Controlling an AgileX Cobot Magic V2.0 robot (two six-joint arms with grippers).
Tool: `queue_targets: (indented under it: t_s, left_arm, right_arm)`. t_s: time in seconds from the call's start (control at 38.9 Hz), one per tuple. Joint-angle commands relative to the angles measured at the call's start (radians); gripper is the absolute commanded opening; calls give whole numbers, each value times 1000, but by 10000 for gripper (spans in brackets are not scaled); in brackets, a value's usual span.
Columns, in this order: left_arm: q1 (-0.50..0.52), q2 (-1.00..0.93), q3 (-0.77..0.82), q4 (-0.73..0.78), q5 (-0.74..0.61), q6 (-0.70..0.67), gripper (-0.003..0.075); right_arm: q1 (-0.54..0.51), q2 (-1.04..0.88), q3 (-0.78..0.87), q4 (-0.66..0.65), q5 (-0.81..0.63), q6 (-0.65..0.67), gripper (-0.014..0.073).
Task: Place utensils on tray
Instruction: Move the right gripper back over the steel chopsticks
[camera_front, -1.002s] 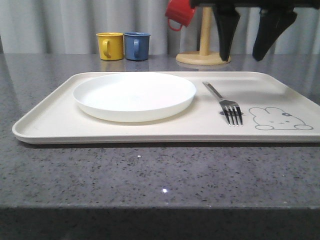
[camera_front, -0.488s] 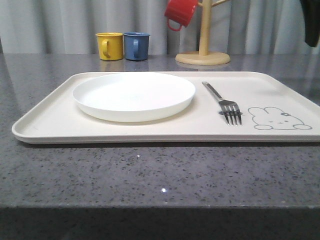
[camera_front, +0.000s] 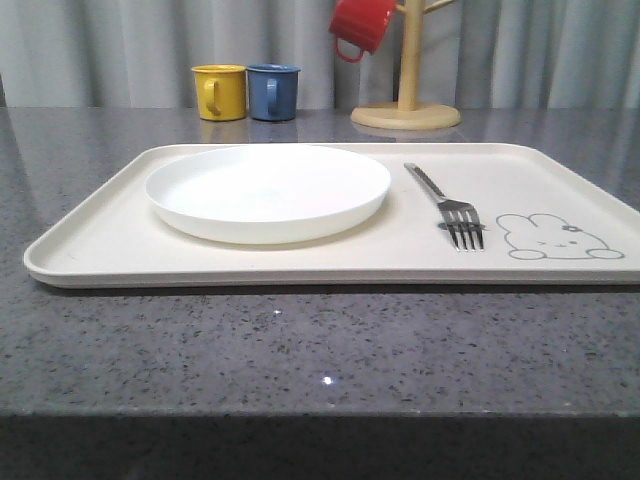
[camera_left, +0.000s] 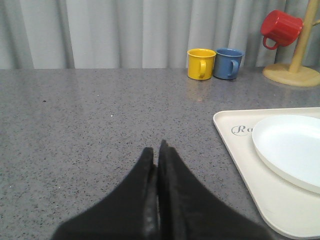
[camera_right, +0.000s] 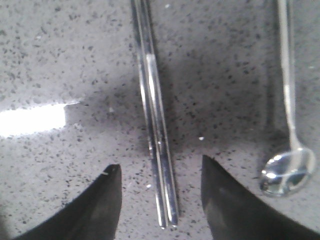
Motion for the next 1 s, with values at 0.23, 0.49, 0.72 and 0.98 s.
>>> queue_targets:
  t_s: [0.23, 0.49, 0.72, 0.98]
  left_arm:
    - [3, 11, -26, -8, -83, -10, -18]
    - [3, 11, -26, -8, -83, -10, -18]
    - [3, 11, -26, -8, -83, -10, -18]
    - [3, 11, -26, -8, -83, -10, -18]
  right_arm:
    - [-11, 13, -15, 13, -31, -34, 391]
    - [-16, 32, -15, 6, -38, -34, 356]
    - [-27, 37, -15, 7, -37, -34, 210]
    - [-28, 69, -15, 10, -17, -34, 203]
